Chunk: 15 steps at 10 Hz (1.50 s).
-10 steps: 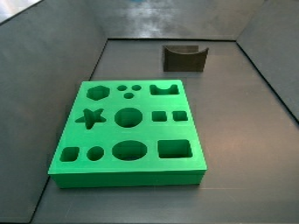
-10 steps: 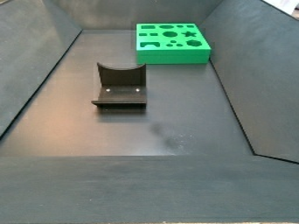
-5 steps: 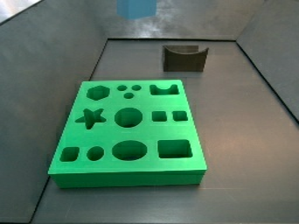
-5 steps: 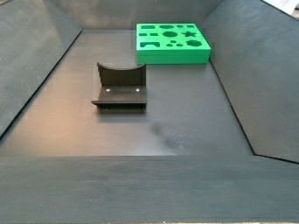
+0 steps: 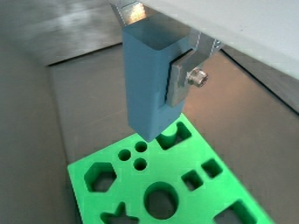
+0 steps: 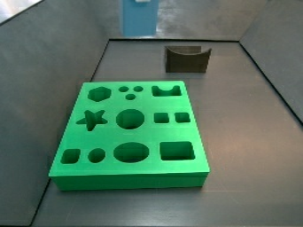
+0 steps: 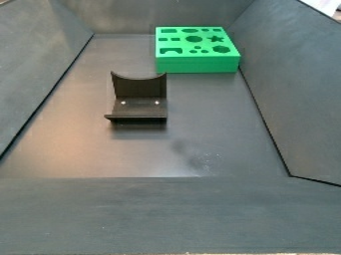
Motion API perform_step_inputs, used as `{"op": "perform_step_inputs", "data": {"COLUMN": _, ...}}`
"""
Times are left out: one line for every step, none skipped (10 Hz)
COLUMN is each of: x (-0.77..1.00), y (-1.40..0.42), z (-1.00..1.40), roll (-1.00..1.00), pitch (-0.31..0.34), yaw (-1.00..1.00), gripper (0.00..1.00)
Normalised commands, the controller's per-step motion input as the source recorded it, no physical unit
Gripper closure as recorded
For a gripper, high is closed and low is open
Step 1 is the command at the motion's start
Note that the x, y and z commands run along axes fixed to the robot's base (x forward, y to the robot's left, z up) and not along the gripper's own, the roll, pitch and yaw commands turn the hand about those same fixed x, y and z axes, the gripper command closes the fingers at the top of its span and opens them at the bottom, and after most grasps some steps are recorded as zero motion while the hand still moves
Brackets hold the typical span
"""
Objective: Pick up the rectangle object. Move up. Move to above the board. Insert the rectangle object.
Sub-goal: Insert the rectangle object.
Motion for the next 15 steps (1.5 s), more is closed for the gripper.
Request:
{"op": "perform_step_inputs", "data": {"x": 0.0, "y": 0.0, "z": -0.31, "roll": 0.0, "pitch": -0.019, "yaw": -1.0, "gripper": 1.0}}
{"op": "perform_step_inputs", "data": {"x": 0.0, "y": 0.0, "z": -0.31, "roll": 0.0, "pitch": -0.019, "yaw": -1.0, "gripper": 1.0}}
{"op": "perform_step_inputs", "data": {"x": 0.0, "y": 0.0, "z": -0.33, "roll": 0.0, "pitch": -0.004, "yaw": -1.0, "gripper": 1.0}}
{"op": "perform_step_inputs", "data": {"x": 0.03, "y": 0.0, "z": 0.2, "roll": 0.0, "pitch": 0.0, "yaw": -0.97, "gripper": 1.0}}
{"op": "perform_step_inputs", "data": {"x": -0.03, "y": 0.0, "z": 0.0, "roll": -0.03, "pitch": -0.04, "yaw": -0.01, "gripper": 1.0}}
{"op": "perform_step_inputs", "data": {"x": -0.02, "y": -0.25, "z": -0.25, "roll": -0.03, "pitch": -0.063, "yaw": 0.04, "gripper": 1.0}}
{"op": "perform_step_inputs", "data": {"x": 0.0, "y": -0.48, "z": -0.41, "roll": -0.05, "pitch": -0.107, "yaw": 0.02, "gripper": 1.0}}
{"op": "perform_step_inputs", "data": {"x": 0.09, "y": -0.62, "z": -0.51, "roll": 0.0, "pitch": -0.091, "yaw": 0.09, "gripper": 1.0}}
{"op": "perform_step_inputs", "data": {"x": 0.15, "y": -0.64, "z": -0.43, "roll": 0.0, "pitch": -0.069, "yaw": 0.21, "gripper": 1.0}}
{"op": "perform_step_inputs", "data": {"x": 0.27, "y": -0.56, "z": -0.35, "roll": 0.0, "pitch": -0.011, "yaw": 0.28, "gripper": 1.0}}
{"op": "perform_step_inputs", "data": {"x": 0.35, "y": -0.6, "z": -0.34, "roll": 0.0, "pitch": 0.0, "yaw": 0.29, "gripper": 1.0}}
{"op": "perform_step_inputs", "data": {"x": 0.44, "y": -0.66, "z": -0.33, "roll": 0.0, "pitch": 0.0, "yaw": 0.22, "gripper": 1.0}}
{"op": "perform_step_inputs", "data": {"x": 0.27, "y": -0.52, "z": -0.37, "roll": 0.0, "pitch": -0.041, "yaw": 0.14, "gripper": 1.0}}
{"op": "perform_step_inputs", "data": {"x": -0.04, "y": 0.0, "z": 0.0, "roll": 0.0, "pitch": 0.0, "yaw": 0.0, "gripper": 1.0}}
{"op": "perform_step_inputs", "data": {"x": 0.0, "y": -0.15, "z": -0.4, "roll": 0.0, "pitch": -0.104, "yaw": 0.0, "gripper": 1.0}}
